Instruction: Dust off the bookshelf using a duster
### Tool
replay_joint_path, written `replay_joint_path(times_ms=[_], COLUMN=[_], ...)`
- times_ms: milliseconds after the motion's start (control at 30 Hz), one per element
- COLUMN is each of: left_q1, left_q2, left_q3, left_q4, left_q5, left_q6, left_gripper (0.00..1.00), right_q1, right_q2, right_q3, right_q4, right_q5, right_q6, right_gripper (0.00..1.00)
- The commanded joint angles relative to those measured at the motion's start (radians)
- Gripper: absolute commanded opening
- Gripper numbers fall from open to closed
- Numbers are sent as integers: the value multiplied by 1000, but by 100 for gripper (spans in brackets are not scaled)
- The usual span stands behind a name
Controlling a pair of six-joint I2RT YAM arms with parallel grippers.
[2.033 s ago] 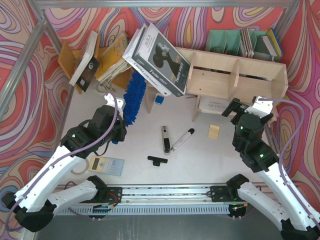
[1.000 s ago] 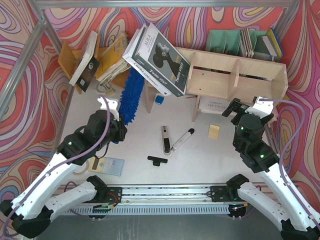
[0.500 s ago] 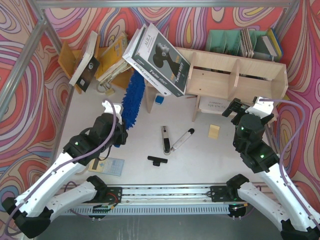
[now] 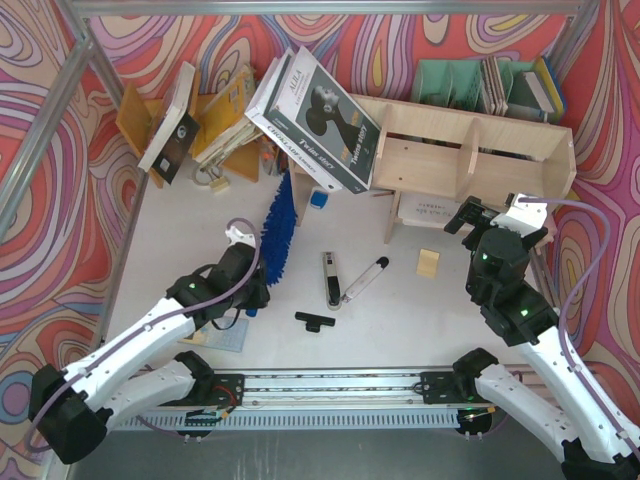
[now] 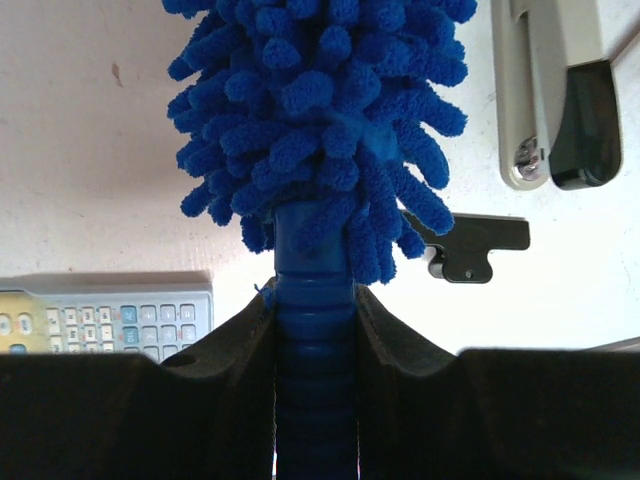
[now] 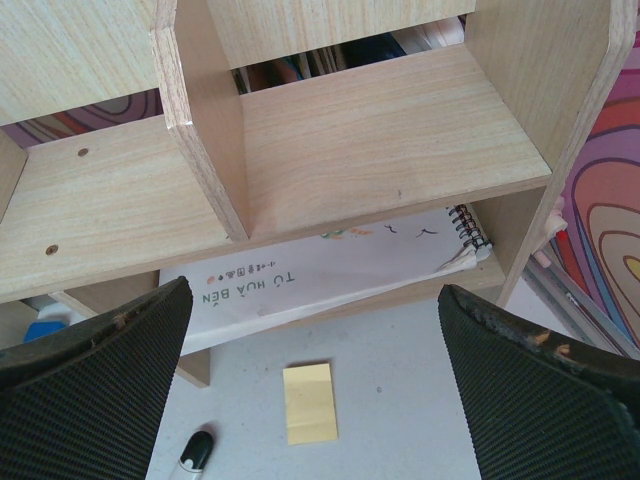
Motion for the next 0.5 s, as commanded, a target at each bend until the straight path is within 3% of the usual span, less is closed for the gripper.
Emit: replay_joint_path(times_ms=[0, 233, 467], left_q1=[-2, -2, -2], left_q2=[41, 19, -98], left_q3=[-30, 43, 141], left_q4=[108, 69, 27], left_q5=[4, -52, -87], left_q6=[-50, 4, 81], left_gripper=[0, 0, 0], right_q1=[-3, -4, -4], right_q2=[-8, -13, -18], right_q3=[-13, -9, -11], right_q4=[10, 3, 2], right_q5=[12, 14, 17], right_q6=[11, 11, 12], right_gripper=[99, 99, 99])
